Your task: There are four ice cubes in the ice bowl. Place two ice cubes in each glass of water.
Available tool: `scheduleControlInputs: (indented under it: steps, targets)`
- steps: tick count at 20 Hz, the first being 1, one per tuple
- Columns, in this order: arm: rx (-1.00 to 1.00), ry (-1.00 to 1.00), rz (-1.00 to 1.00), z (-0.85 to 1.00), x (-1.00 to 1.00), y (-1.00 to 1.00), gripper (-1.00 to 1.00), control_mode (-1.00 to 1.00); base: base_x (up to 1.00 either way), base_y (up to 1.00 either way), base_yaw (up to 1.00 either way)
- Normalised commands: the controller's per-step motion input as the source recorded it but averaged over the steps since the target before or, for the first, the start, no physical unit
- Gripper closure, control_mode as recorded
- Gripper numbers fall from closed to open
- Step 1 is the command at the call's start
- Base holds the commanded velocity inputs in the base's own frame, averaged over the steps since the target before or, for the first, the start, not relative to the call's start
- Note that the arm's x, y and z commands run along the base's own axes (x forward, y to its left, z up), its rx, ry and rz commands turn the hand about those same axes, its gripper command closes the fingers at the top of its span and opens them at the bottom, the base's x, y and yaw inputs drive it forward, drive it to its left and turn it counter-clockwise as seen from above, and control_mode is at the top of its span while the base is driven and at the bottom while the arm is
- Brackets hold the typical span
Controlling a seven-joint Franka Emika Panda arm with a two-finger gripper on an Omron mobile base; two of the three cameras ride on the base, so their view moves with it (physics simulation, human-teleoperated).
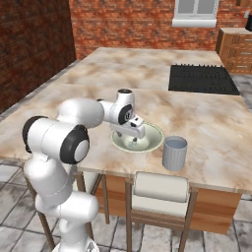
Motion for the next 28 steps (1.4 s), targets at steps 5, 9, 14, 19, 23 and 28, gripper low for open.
scheduleControlInputs:
  steps: [5, 9, 14, 19, 23, 28]
  targets:
    - [0.00, 0.00, 0.00, -0.49, 0.30, -0.10, -1.00, -1.00, 0.00, 0.00, 0.00]
    - [0.00, 0.00, 0.00, -0.33, 0.29, -0.01, -1.00, -1.00, 0.00, 0.00, 0.00]
    - [0.00, 0.00, 0.00, -0.26, 0.36, 0.00, -1.00, -1.00, 0.00, 0.00, 0.00]
    - [0.00, 0.00, 0.00, -0.22, 0.30, -0.01, -1.00, -1.00, 0.00, 0.00, 0.00]
    - [0.00, 0.00, 0.00, -0.17, 0.28, -0.06, -1.00, -1.00, 0.00, 0.00, 0.00]
    - [0.01, 0.00, 0.00, -0.09, 0.27, -0.17, -1.00, -1.00, 0.00, 0.00, 0.00]
